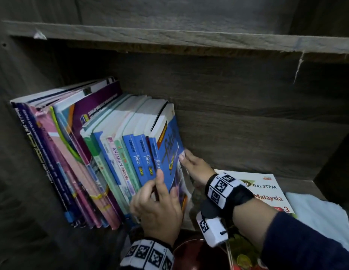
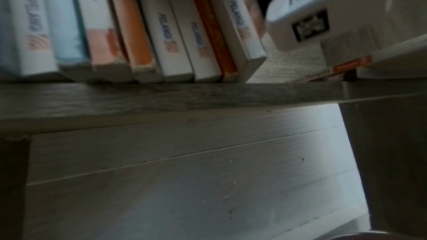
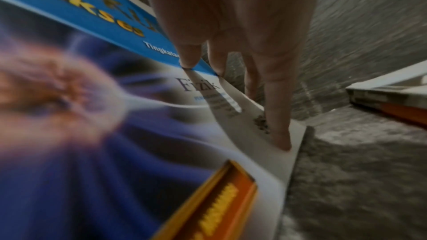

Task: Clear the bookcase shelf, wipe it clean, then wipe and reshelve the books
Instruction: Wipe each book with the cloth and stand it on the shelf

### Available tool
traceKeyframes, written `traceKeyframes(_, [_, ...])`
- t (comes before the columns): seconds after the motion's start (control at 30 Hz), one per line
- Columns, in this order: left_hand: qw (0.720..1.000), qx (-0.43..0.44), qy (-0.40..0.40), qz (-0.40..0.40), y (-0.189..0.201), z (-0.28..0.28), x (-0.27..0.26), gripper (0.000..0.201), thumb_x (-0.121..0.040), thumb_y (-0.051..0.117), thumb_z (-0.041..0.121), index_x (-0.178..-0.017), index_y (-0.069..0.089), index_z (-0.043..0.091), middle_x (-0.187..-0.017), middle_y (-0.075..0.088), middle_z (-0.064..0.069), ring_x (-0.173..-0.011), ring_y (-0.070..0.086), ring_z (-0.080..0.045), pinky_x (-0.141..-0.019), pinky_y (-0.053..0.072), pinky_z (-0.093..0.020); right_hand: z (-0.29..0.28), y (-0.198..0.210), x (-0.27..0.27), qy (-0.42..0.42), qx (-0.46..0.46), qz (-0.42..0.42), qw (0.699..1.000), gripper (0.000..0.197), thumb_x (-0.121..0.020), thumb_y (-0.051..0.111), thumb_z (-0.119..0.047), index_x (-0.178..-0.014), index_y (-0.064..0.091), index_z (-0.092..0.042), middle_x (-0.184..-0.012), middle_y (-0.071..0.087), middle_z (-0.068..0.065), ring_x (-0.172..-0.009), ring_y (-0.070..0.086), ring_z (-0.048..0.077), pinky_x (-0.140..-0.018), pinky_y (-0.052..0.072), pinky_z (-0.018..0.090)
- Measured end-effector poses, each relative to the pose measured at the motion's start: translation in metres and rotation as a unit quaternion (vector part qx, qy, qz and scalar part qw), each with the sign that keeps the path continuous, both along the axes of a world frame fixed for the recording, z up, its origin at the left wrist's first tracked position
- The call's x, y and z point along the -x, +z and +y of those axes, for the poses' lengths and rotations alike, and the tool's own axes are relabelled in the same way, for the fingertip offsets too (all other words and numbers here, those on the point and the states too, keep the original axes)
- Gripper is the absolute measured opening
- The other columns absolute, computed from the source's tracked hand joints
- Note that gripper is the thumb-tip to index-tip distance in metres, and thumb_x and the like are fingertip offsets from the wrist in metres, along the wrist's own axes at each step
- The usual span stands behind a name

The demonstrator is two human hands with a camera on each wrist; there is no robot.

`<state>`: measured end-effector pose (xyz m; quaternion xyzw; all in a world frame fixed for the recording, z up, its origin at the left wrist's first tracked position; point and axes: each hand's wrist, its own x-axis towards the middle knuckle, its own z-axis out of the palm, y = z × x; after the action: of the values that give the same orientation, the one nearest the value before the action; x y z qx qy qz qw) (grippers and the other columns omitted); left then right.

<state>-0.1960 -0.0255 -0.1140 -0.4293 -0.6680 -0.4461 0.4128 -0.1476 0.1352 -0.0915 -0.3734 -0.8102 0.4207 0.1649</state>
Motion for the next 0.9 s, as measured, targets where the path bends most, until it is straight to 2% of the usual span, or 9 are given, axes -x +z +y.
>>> traceKeyframes(0.07, [1.0, -0.001, 0.02, -0.005, -0.001, 0.003, -0.002, 0.055, -0.097, 0.043, 0.033, -0.146, 0.026, 0.013, -0.105, 0.038, -0.011, -0.084, 0.041, -0.028, -0.068, 0.044, -0.043, 0.004, -0.002, 0.008, -0.015, 0.032, 0.047, 0.998, 0.056, -0.096, 0.04, -0.055, -0.148, 0.034, -0.032, -0.143, 0.051, 0.0, -0.133, 0.044, 0.022, -0.113, 0.033, 0.038])
traceKeyframes(0.17, [0.997, -0.009, 0.075, -0.011, -0.009, 0.009, -0.005, 0.067, -0.093, 0.05, 0.038, -0.15, 0.024, 0.017, -0.111, 0.038, -0.011, -0.097, 0.04, -0.03, -0.087, 0.035, -0.047, 0.007, -0.002, 0.015, -0.055, 0.038, 0.073, 0.995, 0.061, -0.09, 0.045, -0.062, -0.145, 0.04, -0.034, -0.138, 0.054, 0.004, -0.129, 0.048, 0.023, -0.111, 0.037, 0.039])
traceKeyframes(0.3, [0.998, 0.01, 0.062, 0.004, -0.016, 0.008, -0.004, 0.063, -0.092, 0.051, 0.042, -0.142, 0.031, 0.01, -0.114, 0.037, -0.012, -0.1, 0.04, -0.031, -0.093, 0.033, -0.046, 0.005, 0.002, 0.013, -0.135, 0.053, 0.077, 0.986, 0.07, -0.075, 0.055, -0.073, -0.136, 0.045, -0.04, -0.137, 0.041, 0.009, -0.122, 0.049, 0.028, -0.104, 0.044, 0.044])
traceKeyframes(0.43, [0.998, 0.052, -0.001, 0.036, -0.024, -0.003, -0.002, 0.058, -0.099, 0.039, 0.036, -0.145, 0.027, 0.003, -0.121, 0.037, -0.016, -0.104, 0.041, -0.032, -0.103, 0.03, -0.043, 0.001, 0.009, 0.01, -0.13, 0.123, 0.076, 0.981, 0.059, -0.059, 0.061, -0.077, -0.102, 0.054, -0.039, -0.114, 0.052, 0.007, -0.082, 0.056, 0.021, -0.073, 0.048, 0.031])
traceKeyframes(0.5, [0.997, 0.068, -0.037, 0.027, -0.024, -0.009, -0.002, 0.052, -0.101, 0.035, 0.034, -0.142, 0.031, 0.001, -0.125, 0.037, -0.018, -0.106, 0.042, -0.035, -0.103, 0.031, -0.046, -0.001, 0.015, -0.003, -0.124, 0.13, 0.082, 0.98, 0.028, -0.079, 0.067, -0.051, -0.093, 0.057, -0.03, -0.097, 0.057, 0.005, -0.068, 0.055, 0.017, -0.062, 0.047, 0.029])
traceKeyframes(0.57, [0.996, 0.07, -0.058, -0.003, -0.023, -0.013, -0.003, 0.05, -0.101, 0.033, 0.034, -0.136, 0.039, -0.002, -0.126, 0.039, -0.018, -0.107, 0.043, -0.036, -0.104, 0.028, -0.046, -0.001, 0.024, -0.032, -0.131, 0.08, 0.067, 0.986, 0.004, -0.091, 0.062, -0.027, -0.088, 0.059, -0.025, -0.094, 0.063, 0.003, -0.08, 0.06, 0.018, -0.074, 0.048, 0.03])
traceKeyframes(0.73, [0.989, 0.039, -0.146, -0.004, -0.008, -0.026, -0.027, 0.044, -0.083, 0.052, 0.016, -0.125, 0.049, 0.002, -0.121, 0.043, -0.014, -0.108, 0.047, -0.031, -0.104, 0.032, -0.042, 0.0, 0.028, -0.17, -0.243, -0.075, -0.154, 0.955, 0.011, -0.093, 0.056, -0.028, -0.099, 0.065, -0.026, -0.103, 0.067, 0.002, -0.093, 0.061, 0.019, -0.074, 0.042, 0.022])
traceKeyframes(0.8, [0.963, 0.134, -0.231, 0.018, -0.011, -0.026, -0.043, 0.048, -0.084, 0.05, 0.017, -0.13, 0.048, 0.007, -0.126, 0.05, -0.009, -0.114, 0.05, -0.026, -0.107, 0.031, -0.036, 0.001, 0.015, -0.223, -0.288, -0.111, -0.266, 0.913, 0.027, -0.09, 0.055, -0.034, -0.114, 0.061, -0.023, -0.119, 0.064, 0.01, -0.108, 0.06, 0.026, -0.087, 0.047, 0.029])
traceKeyframes(0.9, [0.906, 0.339, -0.246, -0.053, -0.035, -0.017, -0.06, 0.053, -0.094, 0.039, 0.041, -0.138, 0.049, 0.014, -0.134, 0.057, 0.003, -0.125, 0.05, -0.015, -0.112, 0.021, -0.032, 0.0, -0.011, -0.275, -0.321, -0.095, -0.353, 0.873, 0.052, -0.087, 0.047, -0.049, -0.132, 0.047, -0.023, -0.135, 0.051, 0.016, -0.125, 0.046, 0.034, -0.104, 0.039, 0.039])
